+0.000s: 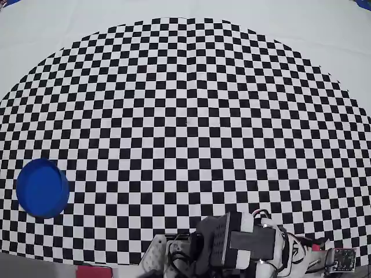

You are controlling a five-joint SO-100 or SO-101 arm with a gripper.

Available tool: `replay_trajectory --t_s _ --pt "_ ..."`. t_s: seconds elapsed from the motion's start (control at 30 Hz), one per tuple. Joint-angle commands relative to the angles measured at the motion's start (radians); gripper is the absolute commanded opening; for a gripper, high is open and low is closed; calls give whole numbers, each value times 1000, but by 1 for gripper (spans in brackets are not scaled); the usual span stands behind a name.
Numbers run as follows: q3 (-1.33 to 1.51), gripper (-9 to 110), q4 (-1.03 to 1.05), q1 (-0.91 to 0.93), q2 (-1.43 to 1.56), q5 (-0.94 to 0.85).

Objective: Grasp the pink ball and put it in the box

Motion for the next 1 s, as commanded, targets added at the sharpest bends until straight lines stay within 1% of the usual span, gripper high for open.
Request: replay_trajectory --t_s 0.0,0.9,0.93,0.97 --pt "-61 29 -15 -5 32 -11" --pt "-52 29 -15 5 14 -11" --pt "-52 29 -15 5 14 -11" --pt "-52 24 -15 3 14 -11"
